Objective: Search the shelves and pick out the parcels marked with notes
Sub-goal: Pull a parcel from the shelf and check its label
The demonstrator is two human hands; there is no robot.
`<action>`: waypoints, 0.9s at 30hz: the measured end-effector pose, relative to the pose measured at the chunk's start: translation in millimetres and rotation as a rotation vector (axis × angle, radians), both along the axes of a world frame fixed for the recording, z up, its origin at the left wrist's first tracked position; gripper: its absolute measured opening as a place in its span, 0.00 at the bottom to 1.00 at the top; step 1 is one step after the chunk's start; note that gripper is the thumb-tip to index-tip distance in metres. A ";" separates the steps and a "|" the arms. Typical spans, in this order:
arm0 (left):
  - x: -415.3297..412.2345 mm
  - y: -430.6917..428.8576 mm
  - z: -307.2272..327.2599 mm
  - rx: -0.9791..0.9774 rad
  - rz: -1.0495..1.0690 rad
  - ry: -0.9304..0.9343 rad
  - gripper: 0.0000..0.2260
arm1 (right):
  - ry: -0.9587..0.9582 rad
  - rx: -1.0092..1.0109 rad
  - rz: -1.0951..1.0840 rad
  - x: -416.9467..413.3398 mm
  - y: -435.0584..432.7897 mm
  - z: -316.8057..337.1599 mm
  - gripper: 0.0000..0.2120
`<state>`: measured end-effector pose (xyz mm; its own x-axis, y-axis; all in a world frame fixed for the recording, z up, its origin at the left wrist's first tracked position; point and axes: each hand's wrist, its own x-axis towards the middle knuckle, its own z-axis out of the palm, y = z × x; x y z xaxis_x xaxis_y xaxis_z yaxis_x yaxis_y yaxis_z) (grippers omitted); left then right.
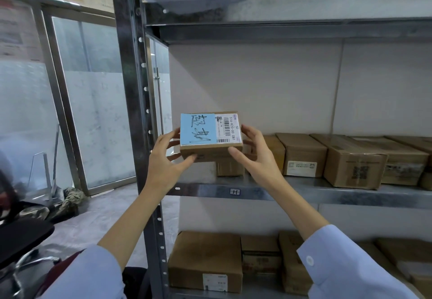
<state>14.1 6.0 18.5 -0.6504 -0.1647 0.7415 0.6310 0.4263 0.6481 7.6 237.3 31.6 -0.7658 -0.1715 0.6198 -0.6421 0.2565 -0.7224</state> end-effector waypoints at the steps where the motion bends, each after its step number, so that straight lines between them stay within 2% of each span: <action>1: 0.7 0.1 0.2 0.012 -0.020 -0.005 0.31 | 0.003 0.014 -0.008 -0.1 -1.3 0.5 0.34; 4: 4.0 -0.1 0.2 0.037 -0.089 -0.027 0.31 | 0.022 0.029 -0.058 -1.9 -5.3 -0.8 0.39; 10: 8.4 -4.5 0.4 -0.046 -0.141 -0.077 0.31 | 0.108 0.020 -0.217 -6.6 -4.1 -1.0 0.38; 15: 11.3 -12.5 2.5 -0.089 -0.225 -0.133 0.29 | 0.073 0.040 -0.209 -7.8 8.0 5.1 0.38; 20: 9.0 -14.6 7.8 -0.083 -0.194 -0.099 0.23 | 0.083 0.057 -0.181 -9.3 14.6 3.8 0.38; 24: 8.1 -18.0 12.6 -0.104 -0.167 -0.128 0.29 | 0.098 0.074 -0.144 -8.5 15.9 2.8 0.37; 27: 13.7 -21.9 14.8 -0.157 -0.228 -0.183 0.35 | 0.124 0.089 -0.121 -8.4 16.6 3.1 0.36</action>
